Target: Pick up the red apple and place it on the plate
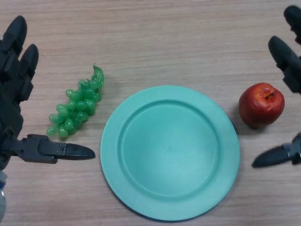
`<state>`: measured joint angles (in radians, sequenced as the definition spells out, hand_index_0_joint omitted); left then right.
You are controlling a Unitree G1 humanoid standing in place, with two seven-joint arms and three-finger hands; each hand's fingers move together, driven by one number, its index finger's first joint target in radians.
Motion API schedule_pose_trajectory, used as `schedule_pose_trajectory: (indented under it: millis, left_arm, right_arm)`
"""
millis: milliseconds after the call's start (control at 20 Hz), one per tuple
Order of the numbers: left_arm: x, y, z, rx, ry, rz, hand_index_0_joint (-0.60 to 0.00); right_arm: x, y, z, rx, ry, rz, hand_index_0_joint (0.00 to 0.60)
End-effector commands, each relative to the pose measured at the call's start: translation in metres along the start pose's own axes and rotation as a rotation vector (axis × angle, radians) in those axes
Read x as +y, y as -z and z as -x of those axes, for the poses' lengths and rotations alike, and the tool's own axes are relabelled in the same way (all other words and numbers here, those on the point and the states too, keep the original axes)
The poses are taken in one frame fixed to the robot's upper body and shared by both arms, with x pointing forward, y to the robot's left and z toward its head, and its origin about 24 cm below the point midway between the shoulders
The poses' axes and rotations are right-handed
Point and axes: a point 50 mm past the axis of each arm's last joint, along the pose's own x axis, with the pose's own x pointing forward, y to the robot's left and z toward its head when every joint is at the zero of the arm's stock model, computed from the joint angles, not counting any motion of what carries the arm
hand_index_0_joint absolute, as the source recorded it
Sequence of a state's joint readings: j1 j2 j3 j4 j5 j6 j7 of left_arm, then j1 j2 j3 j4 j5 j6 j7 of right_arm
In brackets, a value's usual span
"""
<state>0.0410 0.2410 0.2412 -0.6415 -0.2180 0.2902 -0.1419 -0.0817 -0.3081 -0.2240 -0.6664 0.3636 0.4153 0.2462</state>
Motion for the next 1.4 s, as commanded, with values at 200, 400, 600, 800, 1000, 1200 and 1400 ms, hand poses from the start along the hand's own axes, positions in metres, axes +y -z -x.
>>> schedule_pose_trajectory:
  millis: [200,400,600,800,1000,1200,1400]
  left_arm:
    - [0.011,-0.034,0.006,-0.225,-0.055,-0.076,0.0]
    - [0.013,-0.035,0.011,-0.237,-0.062,-0.08,0.0]
    - [0.015,-0.031,0.017,-0.234,-0.087,-0.09,0.0]
    - [0.019,-0.033,0.024,-0.239,-0.111,-0.087,0.0]
    - [0.02,-0.033,0.027,-0.242,-0.129,-0.102,0.0]
    - [0.021,-0.033,0.032,-0.232,-0.14,-0.122,0.0]
    - [0.02,-0.033,0.033,-0.234,-0.136,-0.133,0.0]
  right_arm:
    - [-0.035,-0.005,-0.029,-0.18,0.059,0.166,0.0]
    - [-0.067,0.028,-0.048,-0.163,0.157,0.307,0.0]
    - [-0.085,0.064,-0.058,-0.058,0.19,0.373,0.0]
    - [-0.086,0.095,-0.056,0.055,0.19,0.358,0.0]
    - [-0.082,0.105,-0.056,0.09,0.146,0.415,0.35]
    - [-0.08,0.1,-0.053,0.12,0.202,0.342,0.6]
    - [-0.071,0.072,-0.052,0.071,0.246,0.102,0.6]
